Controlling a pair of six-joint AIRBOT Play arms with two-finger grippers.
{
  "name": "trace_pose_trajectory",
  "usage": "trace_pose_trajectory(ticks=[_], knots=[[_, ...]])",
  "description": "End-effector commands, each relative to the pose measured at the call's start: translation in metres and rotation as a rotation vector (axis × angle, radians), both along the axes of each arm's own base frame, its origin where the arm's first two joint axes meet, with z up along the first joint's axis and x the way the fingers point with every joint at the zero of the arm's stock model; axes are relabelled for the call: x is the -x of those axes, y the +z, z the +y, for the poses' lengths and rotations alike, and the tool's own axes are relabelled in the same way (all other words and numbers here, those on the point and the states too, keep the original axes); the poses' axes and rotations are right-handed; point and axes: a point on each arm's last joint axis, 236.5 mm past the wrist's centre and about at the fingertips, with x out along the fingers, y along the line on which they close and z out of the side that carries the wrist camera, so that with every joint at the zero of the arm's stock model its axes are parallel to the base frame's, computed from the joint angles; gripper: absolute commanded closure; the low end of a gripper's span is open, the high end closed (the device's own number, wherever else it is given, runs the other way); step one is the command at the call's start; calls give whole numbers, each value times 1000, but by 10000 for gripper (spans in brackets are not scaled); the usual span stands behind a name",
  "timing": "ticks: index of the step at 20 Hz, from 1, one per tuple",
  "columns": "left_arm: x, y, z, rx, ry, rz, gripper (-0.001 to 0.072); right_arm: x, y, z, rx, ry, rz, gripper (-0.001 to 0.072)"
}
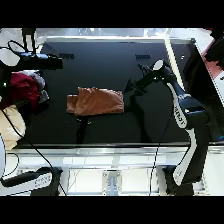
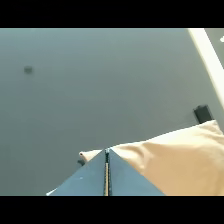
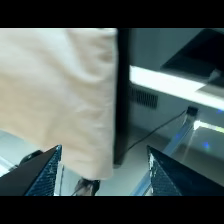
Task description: Fold the shirts.
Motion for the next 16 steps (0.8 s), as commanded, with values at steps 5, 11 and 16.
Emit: trace_pose_trajectory(ticks=[5, 11, 16], knots=[[1, 4, -7, 36, -8, -3, 684, 9, -35, 47, -129, 48, 52, 120], [1, 5, -9, 49, -11, -3, 685, 21, -38, 104, -215, 78, 53, 206], [1, 5, -9, 49, -11, -3, 685, 15, -13, 118, -309, 74, 23, 697]])
